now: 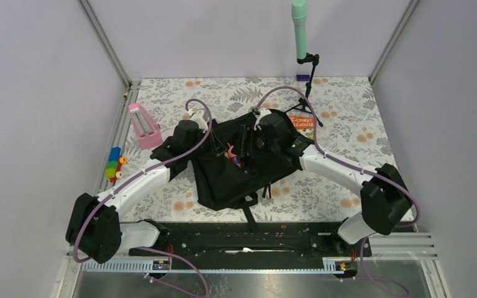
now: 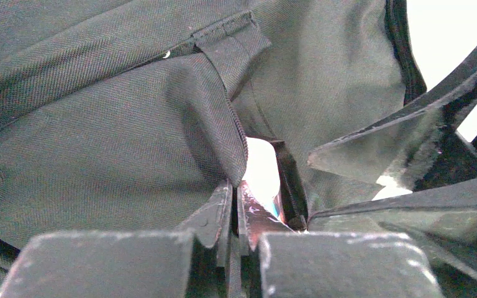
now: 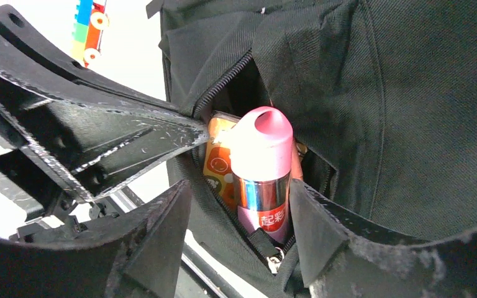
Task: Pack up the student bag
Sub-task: Place the stationery in the student bag.
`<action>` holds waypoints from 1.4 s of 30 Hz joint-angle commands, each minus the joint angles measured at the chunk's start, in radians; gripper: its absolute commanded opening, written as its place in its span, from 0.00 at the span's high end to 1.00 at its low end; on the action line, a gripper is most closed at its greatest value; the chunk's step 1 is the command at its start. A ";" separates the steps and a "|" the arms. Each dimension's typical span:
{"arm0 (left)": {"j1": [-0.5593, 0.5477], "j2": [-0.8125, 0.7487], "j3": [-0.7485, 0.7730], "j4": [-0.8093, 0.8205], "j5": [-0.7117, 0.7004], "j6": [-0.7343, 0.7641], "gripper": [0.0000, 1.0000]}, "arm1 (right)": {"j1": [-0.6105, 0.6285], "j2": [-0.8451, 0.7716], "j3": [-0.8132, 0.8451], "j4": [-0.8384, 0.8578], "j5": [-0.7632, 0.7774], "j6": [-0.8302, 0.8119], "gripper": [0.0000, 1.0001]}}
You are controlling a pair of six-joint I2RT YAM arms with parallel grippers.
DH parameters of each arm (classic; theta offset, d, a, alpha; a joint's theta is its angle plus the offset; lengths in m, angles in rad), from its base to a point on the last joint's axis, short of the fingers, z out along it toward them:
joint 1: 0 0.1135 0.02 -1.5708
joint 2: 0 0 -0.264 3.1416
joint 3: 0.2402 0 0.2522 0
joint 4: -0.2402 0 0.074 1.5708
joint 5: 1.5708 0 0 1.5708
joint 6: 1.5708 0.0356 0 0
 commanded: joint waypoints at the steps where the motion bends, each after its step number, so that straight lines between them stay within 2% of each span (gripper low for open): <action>1: 0.000 -0.043 0.020 0.077 0.049 -0.012 1.00 | 0.003 -0.028 0.013 -0.031 0.044 -0.052 0.40; 3: -0.001 -0.046 0.019 0.079 0.051 -0.013 1.00 | 0.003 -0.007 0.019 -0.027 0.034 -0.054 0.47; 7: 0.000 -0.050 0.017 0.078 0.057 -0.017 1.00 | 0.006 0.047 0.040 0.000 -0.038 -0.063 0.48; 13: 0.000 -0.048 0.017 0.079 0.069 -0.019 1.00 | 0.015 0.117 0.072 0.020 -0.104 -0.059 0.62; 16: -0.003 -0.050 0.016 0.088 0.085 -0.027 1.00 | 0.050 0.174 0.115 0.056 -0.144 -0.058 0.70; 20: -0.006 -0.047 0.019 0.090 0.086 -0.023 1.00 | 0.119 0.245 0.178 0.076 -0.174 -0.050 0.76; 26: -0.007 -0.043 0.017 0.090 0.088 -0.015 1.00 | 0.136 0.209 0.166 0.051 -0.092 -0.080 0.76; 29: -0.007 -0.047 0.012 0.087 0.081 -0.005 1.00 | 0.117 0.139 0.143 0.002 -0.042 -0.118 0.68; 32: -0.007 -0.054 0.009 0.088 0.081 0.012 1.00 | 0.086 0.062 0.113 -0.034 -0.017 -0.135 0.54; 34: -0.007 -0.062 0.014 0.068 0.074 0.029 0.71 | 0.065 0.003 0.090 -0.052 -0.006 -0.150 0.47; 37: -0.012 -0.086 0.054 -0.016 0.081 0.076 0.38 | 0.050 -0.098 0.062 -0.109 0.034 -0.206 0.36; 39: -0.023 -0.107 0.087 -0.102 0.055 0.110 0.25 | 0.051 -0.171 0.033 -0.144 0.080 -0.235 0.31; 42: -0.062 -0.144 0.136 -0.209 -0.006 0.169 0.17 | 0.050 -0.298 -0.031 -0.176 0.146 -0.261 0.27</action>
